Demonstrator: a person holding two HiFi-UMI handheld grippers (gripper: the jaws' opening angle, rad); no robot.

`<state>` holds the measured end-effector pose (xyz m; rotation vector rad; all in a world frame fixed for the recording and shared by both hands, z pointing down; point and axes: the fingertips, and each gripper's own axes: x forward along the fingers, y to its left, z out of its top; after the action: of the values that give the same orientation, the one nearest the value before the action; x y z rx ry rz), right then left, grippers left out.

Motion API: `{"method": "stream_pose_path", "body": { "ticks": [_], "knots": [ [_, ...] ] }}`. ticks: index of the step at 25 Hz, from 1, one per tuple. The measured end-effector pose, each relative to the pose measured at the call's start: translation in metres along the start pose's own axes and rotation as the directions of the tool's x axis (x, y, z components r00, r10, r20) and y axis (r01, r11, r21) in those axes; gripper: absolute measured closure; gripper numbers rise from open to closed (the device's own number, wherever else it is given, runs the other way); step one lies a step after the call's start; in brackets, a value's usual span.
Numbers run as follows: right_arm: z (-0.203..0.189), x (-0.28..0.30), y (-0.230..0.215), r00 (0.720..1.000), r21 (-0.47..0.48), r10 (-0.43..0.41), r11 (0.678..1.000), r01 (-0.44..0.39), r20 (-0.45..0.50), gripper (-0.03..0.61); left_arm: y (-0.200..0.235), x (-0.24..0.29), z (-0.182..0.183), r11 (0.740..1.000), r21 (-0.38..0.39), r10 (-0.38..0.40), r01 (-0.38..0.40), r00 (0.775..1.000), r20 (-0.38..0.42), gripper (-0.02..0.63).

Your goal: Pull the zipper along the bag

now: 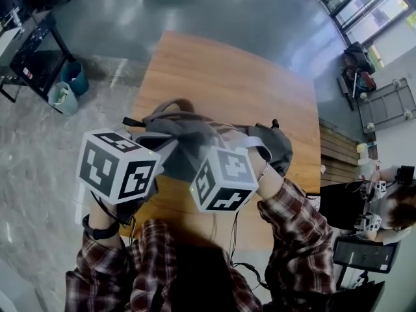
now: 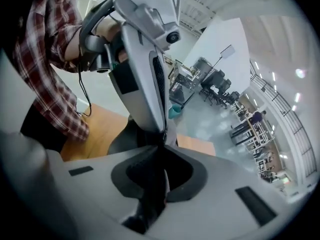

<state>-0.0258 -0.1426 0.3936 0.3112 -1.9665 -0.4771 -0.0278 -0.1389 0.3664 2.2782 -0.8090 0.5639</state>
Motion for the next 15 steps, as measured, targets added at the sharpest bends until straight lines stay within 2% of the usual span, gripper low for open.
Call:
{"method": "stream_pose_path", "body": {
  "ticks": [9,15],
  "knots": [
    [-0.008,-0.028,-0.002,0.999,0.014,0.029,0.999,-0.029,0.032,0.541,-0.011,-0.005,0.006,0.998,0.055,-0.012,0.013,1.000,-0.020,0.595],
    [-0.016,-0.036,0.003,0.997,0.019,0.067,0.998,-0.067,0.037,0.541,-0.015,-0.002,0.001,0.993,0.116,-0.007,0.015,0.998,-0.070,0.595]
  ]
}}
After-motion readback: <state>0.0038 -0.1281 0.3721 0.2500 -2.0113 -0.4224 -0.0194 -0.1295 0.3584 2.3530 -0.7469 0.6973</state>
